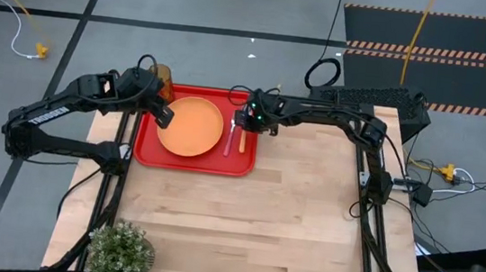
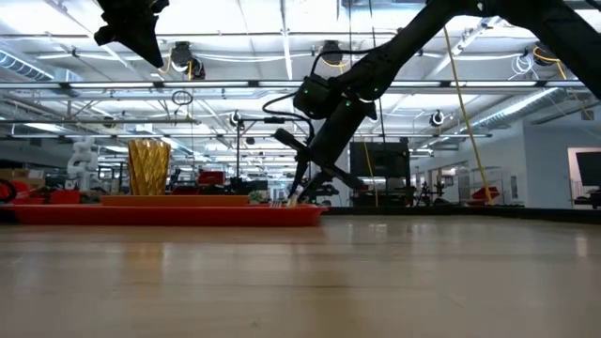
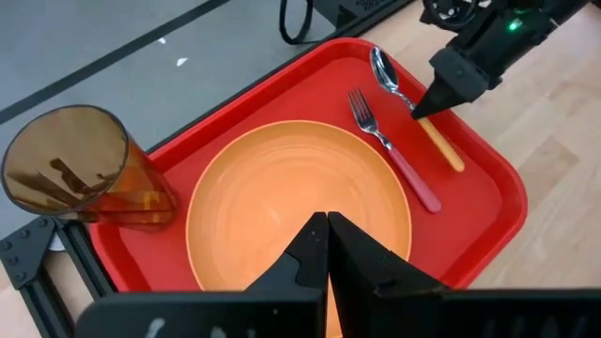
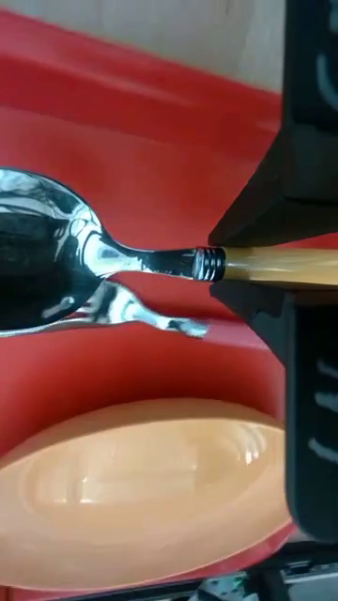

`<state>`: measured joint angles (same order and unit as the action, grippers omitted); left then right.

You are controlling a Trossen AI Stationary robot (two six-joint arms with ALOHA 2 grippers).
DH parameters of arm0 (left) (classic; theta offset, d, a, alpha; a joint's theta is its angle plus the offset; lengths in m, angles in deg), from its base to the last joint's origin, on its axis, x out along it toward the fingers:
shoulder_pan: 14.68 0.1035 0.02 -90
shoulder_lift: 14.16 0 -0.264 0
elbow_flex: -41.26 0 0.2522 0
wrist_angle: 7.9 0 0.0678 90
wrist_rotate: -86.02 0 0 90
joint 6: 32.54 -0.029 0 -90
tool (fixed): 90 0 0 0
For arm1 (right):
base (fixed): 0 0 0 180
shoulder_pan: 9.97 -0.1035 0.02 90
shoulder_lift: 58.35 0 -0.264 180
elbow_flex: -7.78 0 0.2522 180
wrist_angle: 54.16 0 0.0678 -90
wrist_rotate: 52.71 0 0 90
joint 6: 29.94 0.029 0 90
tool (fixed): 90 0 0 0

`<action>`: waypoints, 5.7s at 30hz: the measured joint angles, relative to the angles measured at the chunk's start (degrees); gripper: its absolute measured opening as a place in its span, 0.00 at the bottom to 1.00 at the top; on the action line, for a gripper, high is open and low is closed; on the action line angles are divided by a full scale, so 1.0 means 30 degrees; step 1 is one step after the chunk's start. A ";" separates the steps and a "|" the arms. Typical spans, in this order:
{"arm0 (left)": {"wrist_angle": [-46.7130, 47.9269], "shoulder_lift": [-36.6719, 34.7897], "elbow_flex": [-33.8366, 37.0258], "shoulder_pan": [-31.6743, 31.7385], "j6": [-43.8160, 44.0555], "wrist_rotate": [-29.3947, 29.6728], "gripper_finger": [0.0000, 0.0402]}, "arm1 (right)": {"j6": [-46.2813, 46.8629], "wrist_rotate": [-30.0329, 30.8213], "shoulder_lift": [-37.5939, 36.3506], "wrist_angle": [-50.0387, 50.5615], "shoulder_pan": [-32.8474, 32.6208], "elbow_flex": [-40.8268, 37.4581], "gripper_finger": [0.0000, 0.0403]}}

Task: Pick and place plate/cup/fork/spoon on tray
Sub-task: Put the orange spoon on the red serving tray to the right of the pink fork, then adjust the pink fork, then return to Home Position

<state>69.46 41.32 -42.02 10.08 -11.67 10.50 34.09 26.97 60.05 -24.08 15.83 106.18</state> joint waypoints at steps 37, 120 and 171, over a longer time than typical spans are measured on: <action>0.0038 0.0000 0.0000 0.0000 0.0555 0.0007 0.01 | -0.0133 -0.0083 -0.0372 0.1345 0.0244 -0.0015 0.33; 0.0022 0.0138 0.0000 -0.0007 0.2729 -0.2233 0.01 | -0.9243 -0.1643 0.4055 0.4159 -0.3743 0.5755 0.00; -0.0265 0.0112 0.0000 0.0047 -0.7238 -0.1387 0.01 | -1.9759 -0.2447 -0.2963 0.5643 -0.2389 0.5730 0.00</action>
<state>68.66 41.66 -42.02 10.22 -33.38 6.34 -25.19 19.63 51.16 -7.15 8.67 123.37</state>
